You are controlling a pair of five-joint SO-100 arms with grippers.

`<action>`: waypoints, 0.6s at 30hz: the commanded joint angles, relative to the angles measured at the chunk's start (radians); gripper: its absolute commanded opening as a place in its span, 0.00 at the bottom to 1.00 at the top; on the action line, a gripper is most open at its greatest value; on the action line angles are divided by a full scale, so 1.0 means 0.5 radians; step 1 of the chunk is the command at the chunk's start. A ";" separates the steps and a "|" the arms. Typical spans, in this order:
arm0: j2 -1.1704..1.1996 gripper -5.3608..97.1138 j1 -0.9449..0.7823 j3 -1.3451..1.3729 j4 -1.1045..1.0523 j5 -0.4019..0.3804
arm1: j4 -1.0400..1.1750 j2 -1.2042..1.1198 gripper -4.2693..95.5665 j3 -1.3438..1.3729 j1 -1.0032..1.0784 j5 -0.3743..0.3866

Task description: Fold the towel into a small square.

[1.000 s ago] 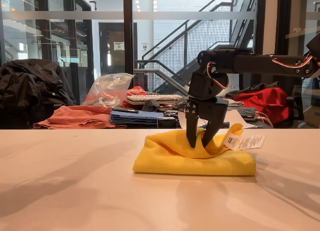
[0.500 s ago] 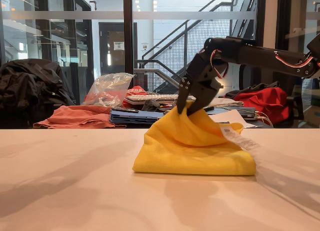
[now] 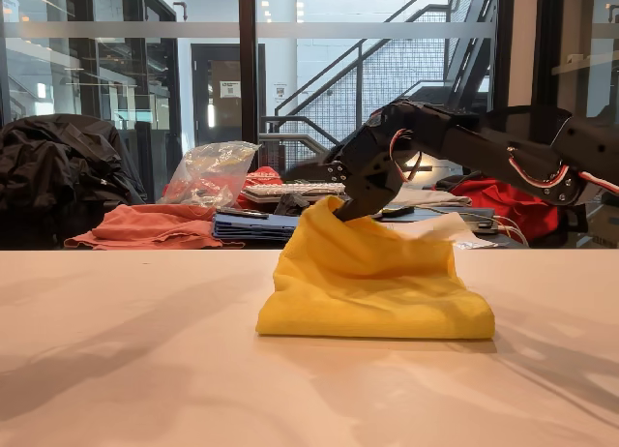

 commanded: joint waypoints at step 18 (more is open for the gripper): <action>-0.135 0.55 0.098 -0.601 -0.049 -0.684 | -0.006 0.034 0.15 -0.012 0.009 -0.362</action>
